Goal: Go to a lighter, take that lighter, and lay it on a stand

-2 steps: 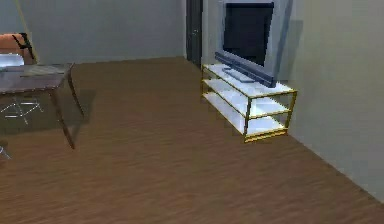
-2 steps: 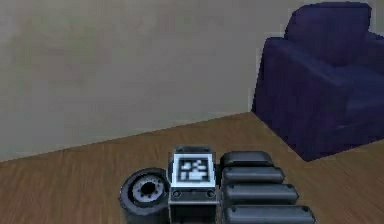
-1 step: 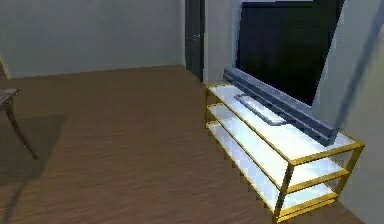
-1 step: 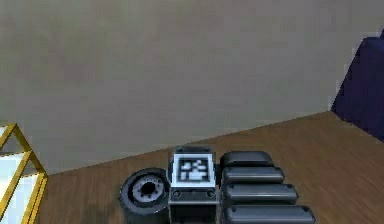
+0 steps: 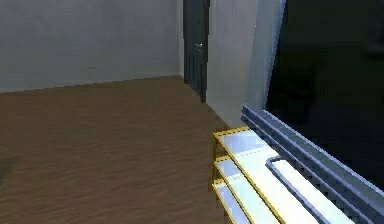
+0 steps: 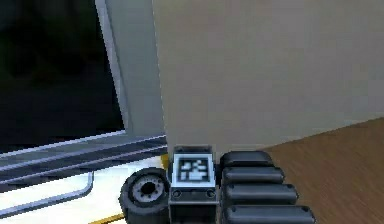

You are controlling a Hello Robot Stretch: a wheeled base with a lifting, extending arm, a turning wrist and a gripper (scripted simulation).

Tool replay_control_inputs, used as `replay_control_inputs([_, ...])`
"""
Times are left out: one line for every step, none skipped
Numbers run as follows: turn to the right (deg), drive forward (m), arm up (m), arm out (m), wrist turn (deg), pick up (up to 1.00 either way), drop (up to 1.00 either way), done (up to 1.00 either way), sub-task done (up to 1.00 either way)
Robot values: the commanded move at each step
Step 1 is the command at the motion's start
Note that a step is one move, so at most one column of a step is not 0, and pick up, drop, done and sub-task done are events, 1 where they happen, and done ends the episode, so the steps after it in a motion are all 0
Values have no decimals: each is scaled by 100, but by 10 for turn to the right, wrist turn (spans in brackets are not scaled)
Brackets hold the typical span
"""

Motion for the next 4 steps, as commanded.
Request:
replay_control_inputs([0,55,0,0,0,0,0,0,0])
replay_control_inputs([-330,0,0,0,0,0,0,0,0])
replay_control_inputs([0,0,0,28,0,0,0,0,0])
replay_control_inputs([0,0,0,0,450,0,0,0,0])
